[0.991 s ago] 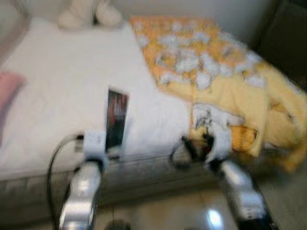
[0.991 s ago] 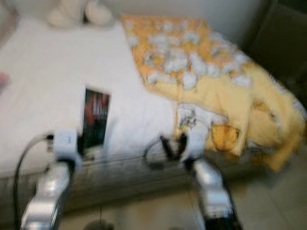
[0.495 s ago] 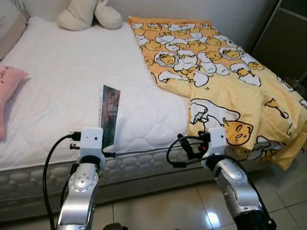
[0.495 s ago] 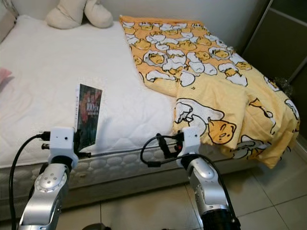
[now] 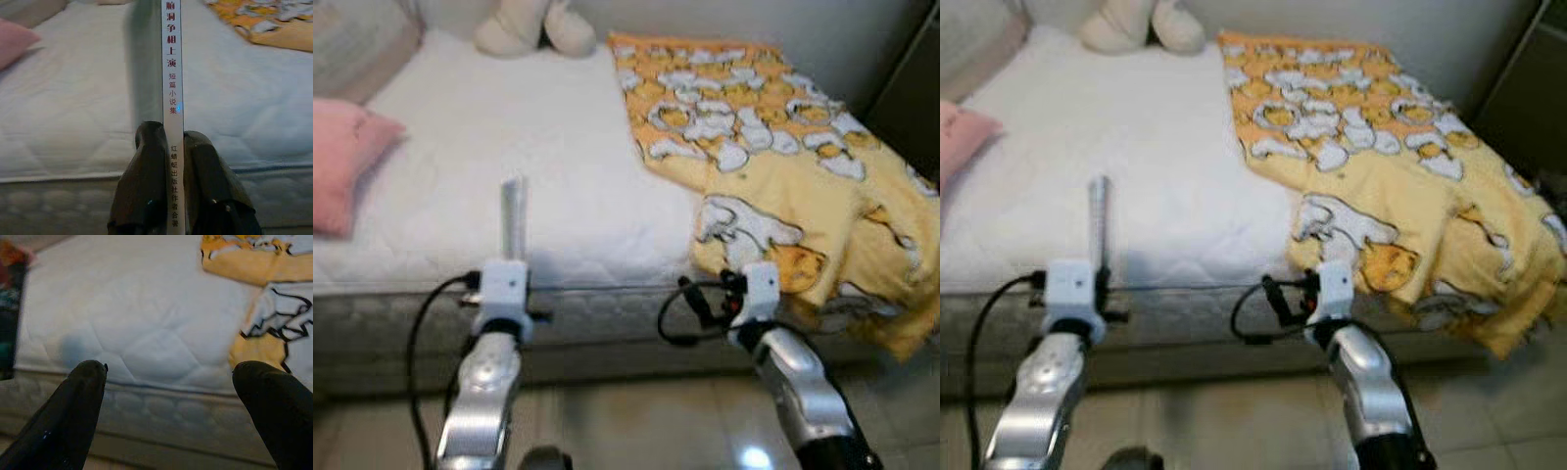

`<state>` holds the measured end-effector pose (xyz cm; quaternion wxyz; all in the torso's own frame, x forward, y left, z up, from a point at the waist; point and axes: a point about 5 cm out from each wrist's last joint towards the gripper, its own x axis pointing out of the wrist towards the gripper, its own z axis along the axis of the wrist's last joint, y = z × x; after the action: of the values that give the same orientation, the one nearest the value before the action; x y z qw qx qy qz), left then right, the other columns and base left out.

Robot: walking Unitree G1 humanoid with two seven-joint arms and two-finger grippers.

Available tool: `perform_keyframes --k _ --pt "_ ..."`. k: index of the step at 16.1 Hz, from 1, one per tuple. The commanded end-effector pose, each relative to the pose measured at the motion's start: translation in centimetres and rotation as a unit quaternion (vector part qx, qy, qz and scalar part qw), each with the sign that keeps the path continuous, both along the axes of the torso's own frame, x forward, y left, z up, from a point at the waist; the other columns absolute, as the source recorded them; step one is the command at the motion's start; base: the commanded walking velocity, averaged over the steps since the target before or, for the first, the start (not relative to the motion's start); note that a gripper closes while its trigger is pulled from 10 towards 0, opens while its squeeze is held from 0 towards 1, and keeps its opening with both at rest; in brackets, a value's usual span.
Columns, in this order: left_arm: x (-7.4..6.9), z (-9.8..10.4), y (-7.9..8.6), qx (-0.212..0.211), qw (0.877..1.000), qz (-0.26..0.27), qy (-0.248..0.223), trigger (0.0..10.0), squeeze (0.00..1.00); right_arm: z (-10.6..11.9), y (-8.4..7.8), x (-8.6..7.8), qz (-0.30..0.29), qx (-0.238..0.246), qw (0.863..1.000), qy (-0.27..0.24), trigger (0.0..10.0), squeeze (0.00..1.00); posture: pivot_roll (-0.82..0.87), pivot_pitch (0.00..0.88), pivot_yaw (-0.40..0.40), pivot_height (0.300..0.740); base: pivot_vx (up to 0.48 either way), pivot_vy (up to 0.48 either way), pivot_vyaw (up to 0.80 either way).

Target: Clean up the room

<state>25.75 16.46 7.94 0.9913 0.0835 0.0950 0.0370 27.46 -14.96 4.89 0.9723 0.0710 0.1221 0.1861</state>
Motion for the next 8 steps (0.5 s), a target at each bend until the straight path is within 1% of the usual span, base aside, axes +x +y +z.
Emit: perform_keyframes --k 1,2,3,4,5,6,7,8 --pt "0.4 1.2 -0.4 0.009 0.999 -0.005 -0.031 10.0 0.0 0.6 0.4 0.3 0.015 0.003 1.0 -0.011 10.0 0.05 0.07 0.0 -0.072 0.74 0.0 -0.48 0.0" --pt "0.3 1.2 -0.4 0.011 0.999 -0.004 -0.03 10.0 0.0 0.6 0.4 0.2 0.017 0.003 1.0 -0.011 10.0 0.06 0.07 0.0 -0.072 0.74 0.0 0.0 0.0" --pt "0.0 0.9 0.0 0.018 1.0 -0.001 -0.022 10.0 0.0 0.5 0.1 0.3 0.008 -0.001 1.0 -0.013 10.0 0.08 0.07 0.0 -0.075 0.74 0.0 0.0 0.0" --pt "-0.6 0.2 1.1 0.027 1.0 0.0 -0.002 10.0 0.0 0.6 -0.8 0.1 -0.015 -0.004 1.0 -0.019 10.0 0.09 0.07 0.0 -0.068 0.74 0.0 0.0 0.0" --pt "-1.5 -0.8 2.6 0.054 0.998 0.002 0.027 10.0 0.0 0.1 -2.2 -0.2 -0.053 -0.026 0.998 -0.02 10.0 0.09 0.07 0.0 -0.043 0.74 0.0 0.0 0.0" --pt "-1.8 -1.1 3.6 0.068 0.997 0.003 0.039 10.0 0.0 -0.4 -2.8 -0.4 -0.069 -0.039 0.997 -0.014 10.0 0.05 0.08 0.0 -0.007 0.74 0.0 0.0 0.41" --pt "-1.8 -0.7 4.9 0.096 0.994 -0.001 0.044 10.0 0.0 -1.1 -3.4 -0.4 -0.096 -0.046 0.994 -0.006 10.0 0.02 0.09 0.0 0.037 0.74 0.0 0.0 0.0" --pt "-1.3 0.1 5.8 0.12 0.992 -0.013 0.036 10.0 0.0 -1.4 -3.6 -0.2 -0.131 -0.031 0.991 -0.003 10.0 0.01 0.1 0.0 0.059 0.74 0.0 0.0 0.0"
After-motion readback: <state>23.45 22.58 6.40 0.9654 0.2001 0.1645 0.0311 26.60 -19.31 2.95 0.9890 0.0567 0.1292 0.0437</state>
